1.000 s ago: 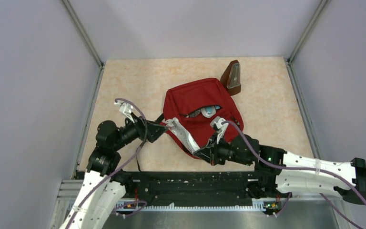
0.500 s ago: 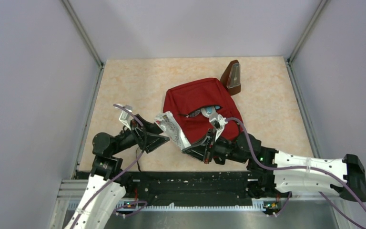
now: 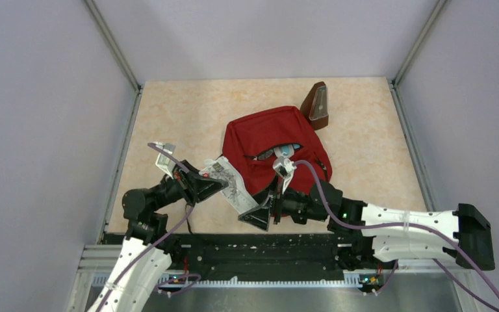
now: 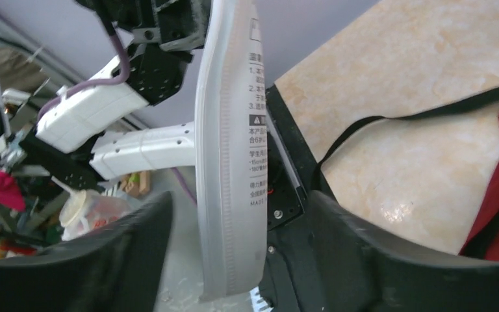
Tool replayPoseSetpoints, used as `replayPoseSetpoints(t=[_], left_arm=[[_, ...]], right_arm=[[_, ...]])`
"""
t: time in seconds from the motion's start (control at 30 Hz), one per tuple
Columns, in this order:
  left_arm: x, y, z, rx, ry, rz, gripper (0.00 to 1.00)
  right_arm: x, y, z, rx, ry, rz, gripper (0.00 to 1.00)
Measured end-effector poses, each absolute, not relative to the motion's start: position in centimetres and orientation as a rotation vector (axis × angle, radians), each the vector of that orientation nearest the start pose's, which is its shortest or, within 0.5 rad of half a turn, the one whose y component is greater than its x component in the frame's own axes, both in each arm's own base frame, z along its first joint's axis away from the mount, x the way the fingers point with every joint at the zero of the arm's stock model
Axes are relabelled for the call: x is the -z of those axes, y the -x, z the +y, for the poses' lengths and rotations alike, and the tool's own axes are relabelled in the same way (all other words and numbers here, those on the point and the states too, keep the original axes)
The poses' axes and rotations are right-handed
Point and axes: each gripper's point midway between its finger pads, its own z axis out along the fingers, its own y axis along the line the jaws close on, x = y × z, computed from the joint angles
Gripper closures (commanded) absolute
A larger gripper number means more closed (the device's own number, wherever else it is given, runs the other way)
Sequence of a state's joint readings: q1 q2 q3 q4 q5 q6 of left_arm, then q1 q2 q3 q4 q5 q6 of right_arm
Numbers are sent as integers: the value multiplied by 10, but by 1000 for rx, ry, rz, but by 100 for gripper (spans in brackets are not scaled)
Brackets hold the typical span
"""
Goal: Pack the student bag
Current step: Pick up the stationery from the center of the board.
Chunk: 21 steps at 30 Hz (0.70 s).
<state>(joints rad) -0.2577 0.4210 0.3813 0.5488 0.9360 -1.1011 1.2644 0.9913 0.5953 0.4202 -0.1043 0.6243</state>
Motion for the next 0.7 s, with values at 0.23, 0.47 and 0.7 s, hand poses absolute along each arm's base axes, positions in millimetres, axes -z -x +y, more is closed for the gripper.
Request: replayPoseSetpoints(t=[0.23,0.47,0.7], left_arm=[[-312,-133,-197,1568,-332,1474,100],[-302,-140,-200,1585,-301,1536,100],[-302,-136,-201,1603,-320,1549,100]], right_arm=[[-264,-98,344,-1325,597,1656,1],[-277,-107,341,-1276,626,1550,12],[-234,-113,361,-1253,719,1651,68]])
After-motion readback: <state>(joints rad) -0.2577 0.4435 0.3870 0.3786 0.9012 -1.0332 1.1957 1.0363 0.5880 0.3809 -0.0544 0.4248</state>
